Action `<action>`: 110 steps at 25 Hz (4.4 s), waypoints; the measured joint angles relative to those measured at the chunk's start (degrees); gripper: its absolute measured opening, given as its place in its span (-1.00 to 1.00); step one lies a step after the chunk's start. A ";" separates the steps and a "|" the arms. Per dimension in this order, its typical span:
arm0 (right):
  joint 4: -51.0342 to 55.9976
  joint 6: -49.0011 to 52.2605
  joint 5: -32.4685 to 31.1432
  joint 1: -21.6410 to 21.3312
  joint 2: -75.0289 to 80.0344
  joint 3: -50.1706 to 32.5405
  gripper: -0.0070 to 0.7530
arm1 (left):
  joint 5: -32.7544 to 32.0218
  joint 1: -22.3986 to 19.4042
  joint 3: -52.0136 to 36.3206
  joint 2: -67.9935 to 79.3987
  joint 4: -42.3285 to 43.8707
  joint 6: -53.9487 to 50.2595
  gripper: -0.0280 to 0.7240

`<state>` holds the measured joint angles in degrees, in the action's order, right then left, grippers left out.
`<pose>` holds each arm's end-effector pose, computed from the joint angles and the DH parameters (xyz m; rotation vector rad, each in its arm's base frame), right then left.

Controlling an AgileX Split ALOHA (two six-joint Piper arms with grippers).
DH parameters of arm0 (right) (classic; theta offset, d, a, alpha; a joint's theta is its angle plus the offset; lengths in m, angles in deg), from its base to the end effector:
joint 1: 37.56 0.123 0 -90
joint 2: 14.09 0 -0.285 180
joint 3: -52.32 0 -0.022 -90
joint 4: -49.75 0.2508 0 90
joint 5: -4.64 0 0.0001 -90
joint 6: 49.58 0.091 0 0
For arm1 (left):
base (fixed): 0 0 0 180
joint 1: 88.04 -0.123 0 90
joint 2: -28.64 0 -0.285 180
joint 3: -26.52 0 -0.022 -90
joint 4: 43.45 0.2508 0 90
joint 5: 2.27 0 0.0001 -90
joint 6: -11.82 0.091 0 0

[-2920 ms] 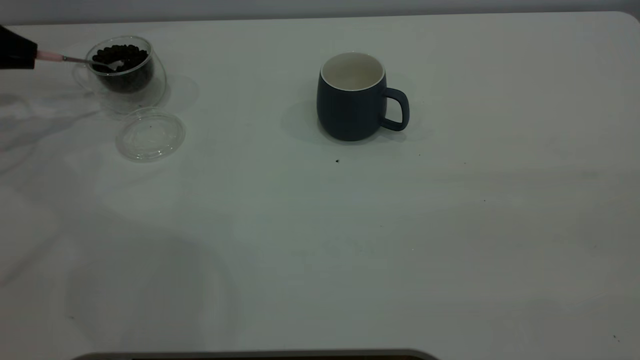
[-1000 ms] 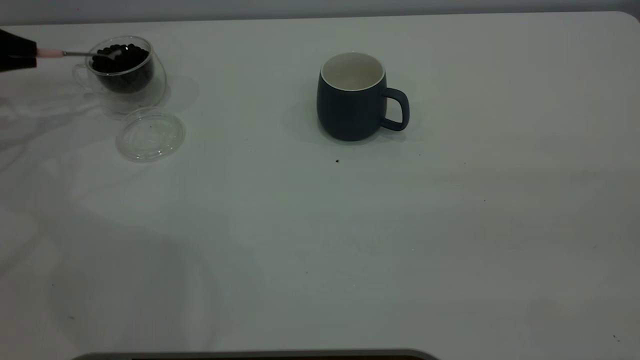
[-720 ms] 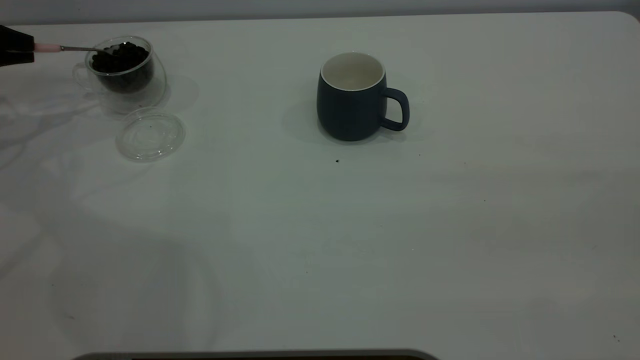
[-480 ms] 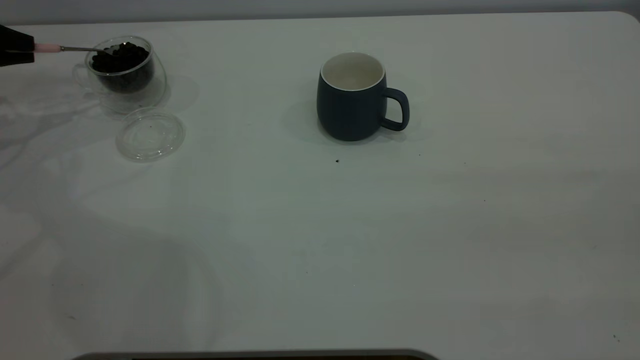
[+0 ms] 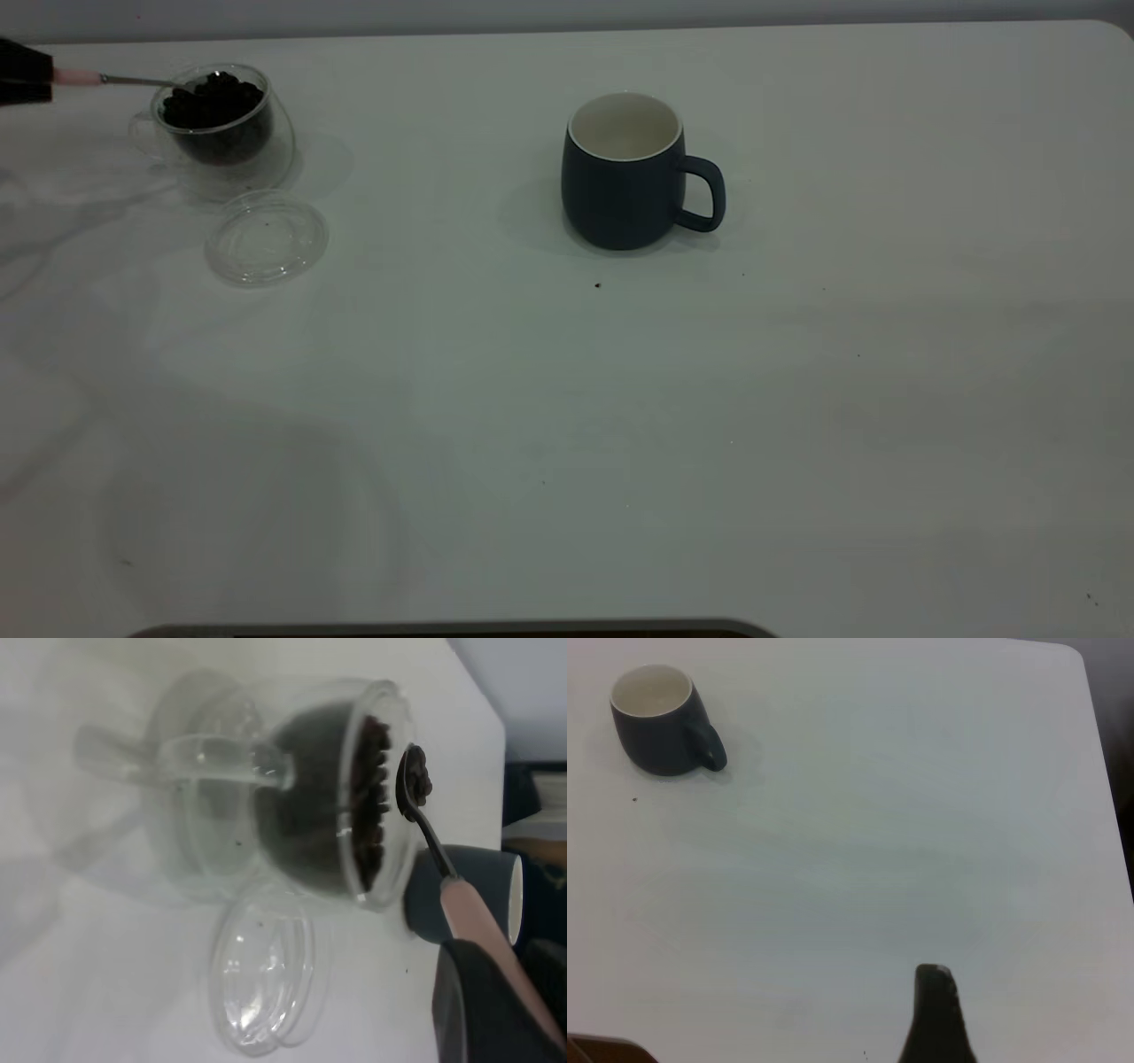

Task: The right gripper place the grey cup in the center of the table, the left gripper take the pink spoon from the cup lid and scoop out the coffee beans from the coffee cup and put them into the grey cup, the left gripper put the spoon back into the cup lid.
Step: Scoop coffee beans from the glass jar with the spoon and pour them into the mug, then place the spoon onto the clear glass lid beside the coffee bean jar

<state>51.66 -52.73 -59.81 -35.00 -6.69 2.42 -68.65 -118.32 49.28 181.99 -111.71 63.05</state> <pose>-0.0063 0.0025 0.2658 -0.1083 2.1219 0.0344 0.4424 0.1686 0.0572 -0.3998 2.3794 -1.2177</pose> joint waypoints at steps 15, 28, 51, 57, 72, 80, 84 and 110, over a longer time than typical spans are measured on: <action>0.00 0.00 0.00 0.00 0.00 0.00 0.57 | -0.17 7.12 -0.32 -1.86 -2.41 -0.39 -0.57; 0.00 0.00 0.00 0.00 0.00 0.00 0.57 | -0.17 18.02 -0.37 -1.86 -5.21 -1.48 -0.57; 0.05 0.00 0.00 0.00 0.00 0.00 0.57 | -0.21 28.69 -0.37 -1.86 -6.70 -4.94 -0.57; 0.05 0.01 0.00 0.00 0.00 0.00 0.57 | -0.06 30.79 -0.37 -1.00 -6.79 -4.96 -0.57; 0.05 0.01 0.00 0.00 0.00 0.00 0.57 | 2.82 32.81 -0.37 2.63 -9.89 7.77 -0.57; 0.05 0.01 0.00 0.00 0.00 0.00 0.57 | 4.40 33.60 -0.37 2.63 -9.84 28.02 -0.57; 0.05 0.05 0.00 0.00 0.00 0.00 0.57 | 7.60 33.60 -0.37 2.68 -10.01 38.78 -0.57; 0.05 0.05 0.00 0.00 0.00 0.00 0.57 | -0.39 23.61 -12.19 -21.56 -4.23 7.62 -0.57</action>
<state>51.71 -52.68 -59.81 -35.00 -6.69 2.42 -69.04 -94.71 37.08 160.43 -115.94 70.68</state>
